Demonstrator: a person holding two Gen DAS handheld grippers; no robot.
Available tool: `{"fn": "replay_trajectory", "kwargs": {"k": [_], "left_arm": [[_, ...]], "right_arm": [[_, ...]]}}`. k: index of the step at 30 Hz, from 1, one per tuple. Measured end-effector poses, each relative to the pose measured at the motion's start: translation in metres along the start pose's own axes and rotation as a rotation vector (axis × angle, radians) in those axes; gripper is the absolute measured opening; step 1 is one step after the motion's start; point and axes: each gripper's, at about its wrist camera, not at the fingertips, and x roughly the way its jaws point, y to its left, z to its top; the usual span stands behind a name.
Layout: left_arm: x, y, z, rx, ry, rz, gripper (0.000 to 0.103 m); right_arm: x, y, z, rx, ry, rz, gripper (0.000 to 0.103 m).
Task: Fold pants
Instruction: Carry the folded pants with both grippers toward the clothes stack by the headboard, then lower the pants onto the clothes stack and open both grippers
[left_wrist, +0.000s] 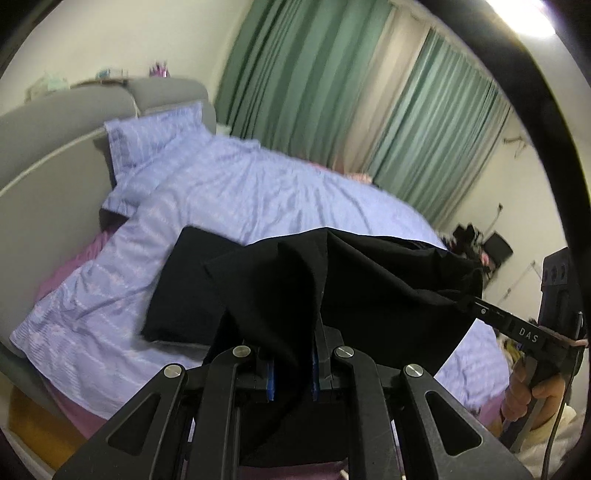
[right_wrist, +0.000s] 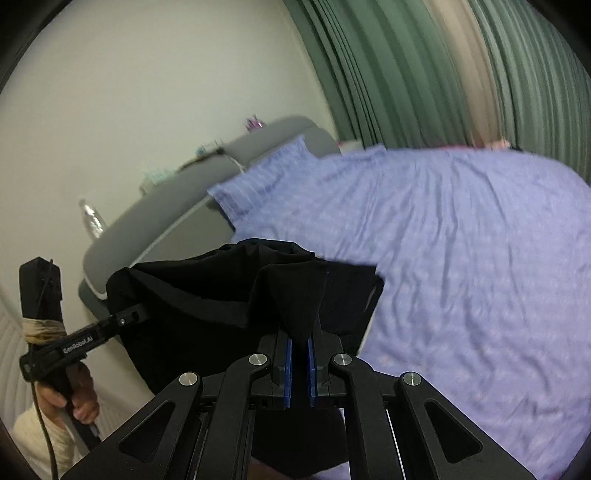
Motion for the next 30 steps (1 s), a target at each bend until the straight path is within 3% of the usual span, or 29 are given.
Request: {"fn": "replay_trajectory", "kwargs": {"k": [4,12,23,30], "left_arm": [[0.017,0.032,0.017,0.044,0.068,-0.025,0.014],[0.057,0.075,0.065,0.125,0.074,-0.085,0.014],[0.151,0.109,0.106,0.155,0.127,-0.078,0.014],[0.227,0.130,0.121,0.166,0.207,-0.068,0.014]], "right_arm": [[0.029,0.022,-0.001,0.055,0.040,-0.034,0.007],[0.082,0.034,0.034,0.065,0.007,-0.099,0.007],[0.172,0.005,0.082,0.077,0.078,-0.128,0.007],[0.241,-0.034,0.094,0.124,0.186,-0.153,0.007]]}}
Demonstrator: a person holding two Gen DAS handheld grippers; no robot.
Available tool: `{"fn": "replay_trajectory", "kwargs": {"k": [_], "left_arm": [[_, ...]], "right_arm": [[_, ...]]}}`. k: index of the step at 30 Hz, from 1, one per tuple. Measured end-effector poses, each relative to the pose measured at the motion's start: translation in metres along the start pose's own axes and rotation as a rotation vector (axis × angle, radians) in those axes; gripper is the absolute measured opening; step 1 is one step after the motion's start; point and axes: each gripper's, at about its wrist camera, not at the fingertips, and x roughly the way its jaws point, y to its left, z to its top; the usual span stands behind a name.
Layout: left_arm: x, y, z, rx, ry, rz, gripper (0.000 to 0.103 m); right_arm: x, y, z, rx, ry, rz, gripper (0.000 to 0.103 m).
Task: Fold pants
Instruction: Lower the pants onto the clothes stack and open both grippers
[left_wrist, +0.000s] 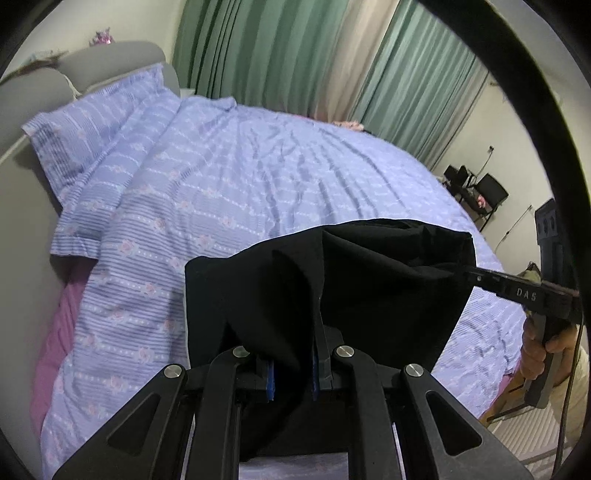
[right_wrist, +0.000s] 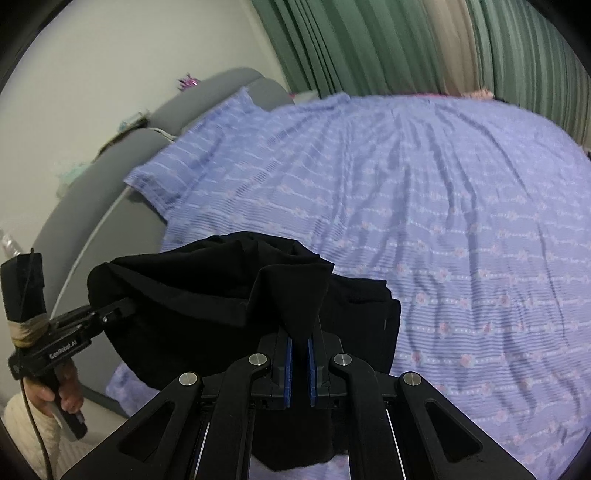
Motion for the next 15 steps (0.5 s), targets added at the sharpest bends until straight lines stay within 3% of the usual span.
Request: {"fn": "replay_trajectory", "kwargs": {"k": [9,14,15], "left_arm": [[0.069,0.025,0.022,0.027,0.096,0.041,0.016],[0.098,0.037,0.035,0.061,0.115,0.128,0.023],[0.101,0.041,0.037,0.063,0.108,0.153,0.024]], "right_arm": [[0.075,-0.030,0.027,0.035,0.093,-0.028,0.007],[0.111,-0.043,0.037,0.053,0.130,-0.046,0.009],[0.122,-0.047,0.040,0.063,0.147,-0.052,0.013]]}}
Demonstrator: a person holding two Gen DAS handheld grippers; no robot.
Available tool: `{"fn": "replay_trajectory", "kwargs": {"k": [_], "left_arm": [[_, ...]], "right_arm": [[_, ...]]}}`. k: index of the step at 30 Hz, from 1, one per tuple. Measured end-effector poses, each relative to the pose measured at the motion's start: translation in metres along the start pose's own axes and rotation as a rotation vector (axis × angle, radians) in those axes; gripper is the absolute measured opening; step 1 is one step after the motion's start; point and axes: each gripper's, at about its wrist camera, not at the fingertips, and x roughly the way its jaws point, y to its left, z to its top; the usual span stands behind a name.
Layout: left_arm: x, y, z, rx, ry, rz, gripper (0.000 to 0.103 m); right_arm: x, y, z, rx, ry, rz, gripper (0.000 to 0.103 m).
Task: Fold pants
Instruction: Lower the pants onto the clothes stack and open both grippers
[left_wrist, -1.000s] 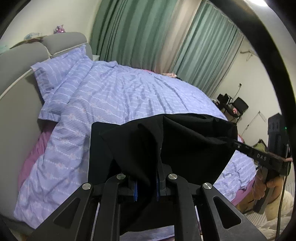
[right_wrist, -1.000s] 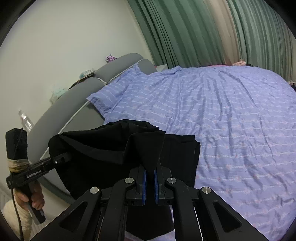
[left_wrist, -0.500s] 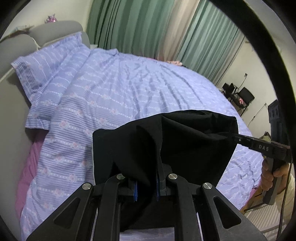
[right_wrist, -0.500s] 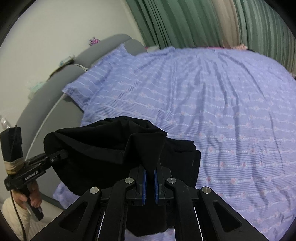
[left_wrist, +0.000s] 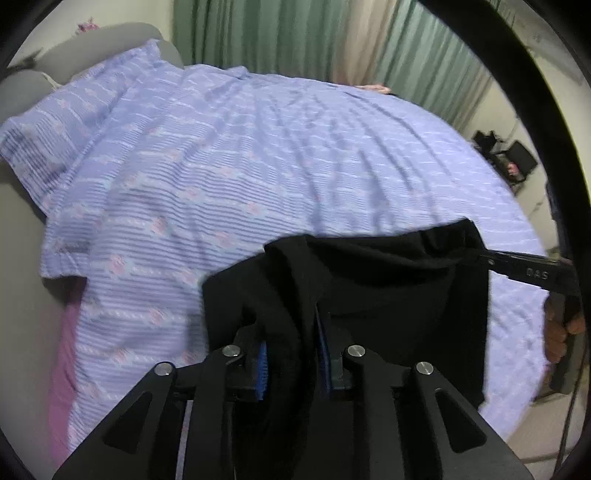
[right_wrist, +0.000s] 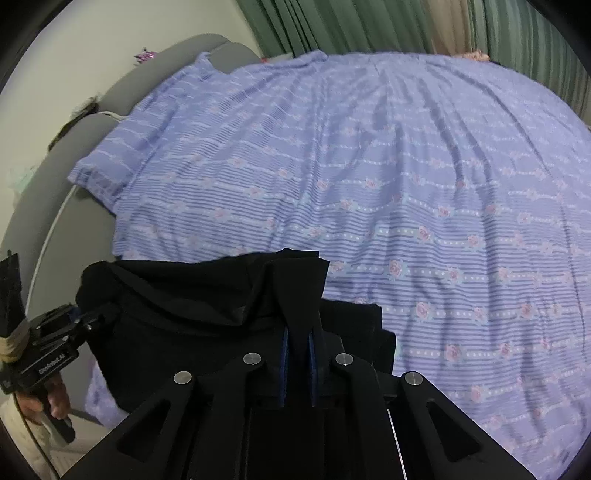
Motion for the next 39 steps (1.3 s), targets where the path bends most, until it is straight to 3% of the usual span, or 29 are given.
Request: {"fn": "replay_trajectory", "kwargs": {"k": [2,5,6,9,12,17,19,21,23,27,32,34,36,39], "left_arm": [[0.008,0.010,0.006,-0.018,0.002,0.051,0.030],[0.019,0.031,0.012,-0.099,0.013,0.125,0.031],[0.019,0.034,0.013,-0.118,0.015,0.134,0.031],[0.013,0.032,0.010,-0.123,-0.006,0.109,0.031],[0.003,0.013,-0.001,-0.024,-0.034,0.060,0.034],[-0.004,-0.010,-0.020,0.038,-0.041,0.039,0.034],[-0.005,-0.014,-0.026,0.036,-0.040,0.029,0.036],[-0.004,-0.015,-0.029,0.031,-0.036,0.024,0.036],[-0.002,-0.016,-0.031,0.027,-0.033,0.031,0.036],[-0.005,-0.019,-0.035,0.026,-0.047,0.054,0.036],[-0.020,-0.018,-0.034,-0.016,-0.083,0.090,0.043],[-0.032,-0.022,-0.034,-0.019,-0.102,0.090,0.051],[-0.047,-0.031,-0.035,-0.013,-0.126,0.099,0.062],[-0.078,-0.050,-0.037,-0.002,-0.178,0.095,0.074]], "right_arm": [[0.014,-0.007,0.005,0.021,0.009,-0.046,0.024],[0.024,-0.016,0.016,0.059,-0.024,-0.141,0.053],[0.024,-0.018,0.020,0.068,-0.040,-0.174,0.055],[0.016,-0.016,0.030,0.058,-0.080,-0.205,0.055],[0.007,-0.009,0.027,0.020,-0.090,-0.162,0.055],[0.014,0.010,0.010,-0.085,-0.048,-0.100,0.054],[0.026,0.020,0.008,-0.122,-0.019,-0.075,0.051],[0.041,0.026,0.007,-0.133,0.011,-0.023,0.035],[0.057,0.028,0.012,-0.127,0.043,0.000,0.033],[0.077,0.023,0.026,-0.084,0.021,-0.040,0.032],[0.063,0.019,0.045,-0.051,-0.060,-0.120,0.033],[0.039,0.019,0.042,-0.055,-0.091,-0.118,0.040],[0.005,0.020,0.033,-0.069,-0.140,-0.123,0.066],[-0.049,0.019,0.013,-0.084,-0.223,-0.140,0.079]]}}
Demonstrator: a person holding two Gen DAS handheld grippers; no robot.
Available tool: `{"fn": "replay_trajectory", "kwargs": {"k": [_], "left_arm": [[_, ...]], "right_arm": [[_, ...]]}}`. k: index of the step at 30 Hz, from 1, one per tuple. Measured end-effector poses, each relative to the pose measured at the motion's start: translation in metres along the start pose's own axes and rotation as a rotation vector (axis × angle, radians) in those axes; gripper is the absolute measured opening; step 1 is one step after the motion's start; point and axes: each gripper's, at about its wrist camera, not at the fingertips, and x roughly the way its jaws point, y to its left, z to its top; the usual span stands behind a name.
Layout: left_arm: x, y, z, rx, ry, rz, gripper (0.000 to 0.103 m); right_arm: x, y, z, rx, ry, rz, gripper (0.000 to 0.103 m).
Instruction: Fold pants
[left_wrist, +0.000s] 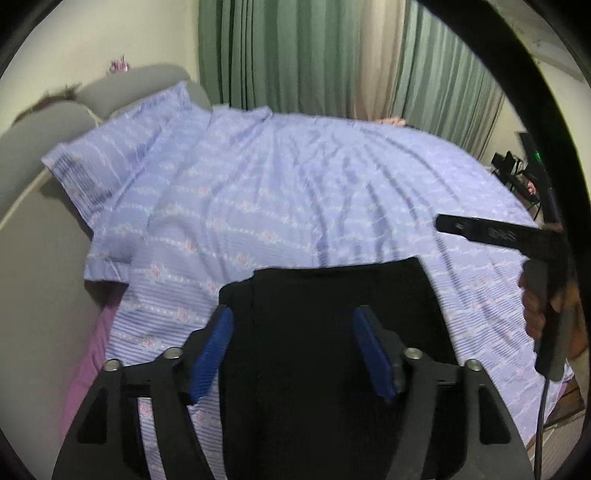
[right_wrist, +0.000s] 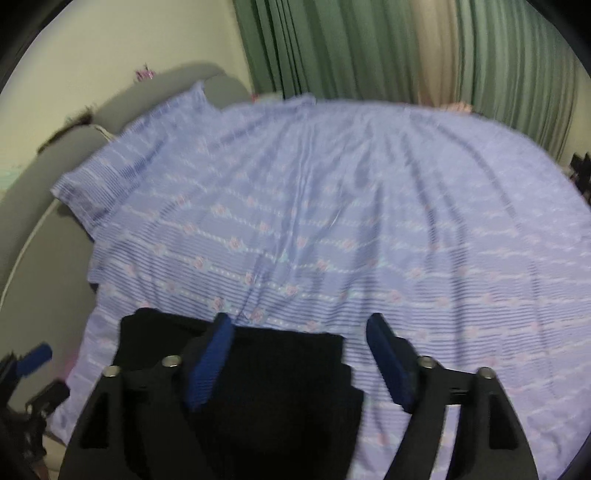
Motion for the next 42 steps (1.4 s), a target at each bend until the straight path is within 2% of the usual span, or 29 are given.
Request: {"fn": "replay_trajectory", "kwargs": {"k": [6,8,12,19,23,26,30,36,42], "left_arm": [[-0.074,-0.055,0.000,0.004,-0.099,-0.005,0.098],[-0.100,-0.080,-0.005,0.008,-0.135,-0.009,0.103],[-0.143,-0.135,-0.018,0.013,-0.173,0.023,0.103],[-0.201,-0.232,-0.052,-0.027,-0.191,0.054,0.103],[-0.224,-0.287,-0.073,-0.015,-0.188,0.077,0.103],[-0.241,-0.329,-0.088,0.004,-0.180,0.067,0.103],[-0.263,-0.380,-0.105,-0.031,-0.170,0.053,0.103],[-0.280,-0.430,-0.122,-0.058,-0.156,0.047,0.103],[-0.291,-0.455,-0.131,-0.058,-0.145,0.039,0.103]], "right_arm": [[-0.125,-0.037,-0.036,0.023,-0.125,-0.011,0.097],[-0.160,-0.053,-0.052,0.036,-0.149,-0.023,0.098],[-0.222,-0.087,-0.086,0.045,-0.162,-0.042,0.098],[-0.315,-0.146,-0.138,-0.001,-0.168,-0.044,0.098],[-0.368,-0.189,-0.163,0.019,-0.166,0.002,0.098],[-0.397,-0.215,-0.179,0.018,-0.174,0.010,0.099],[-0.437,-0.251,-0.203,-0.004,-0.189,-0.022,0.099],[-0.478,-0.288,-0.230,-0.031,-0.207,-0.047,0.099],[-0.501,-0.307,-0.244,-0.011,-0.219,-0.043,0.099]]}}
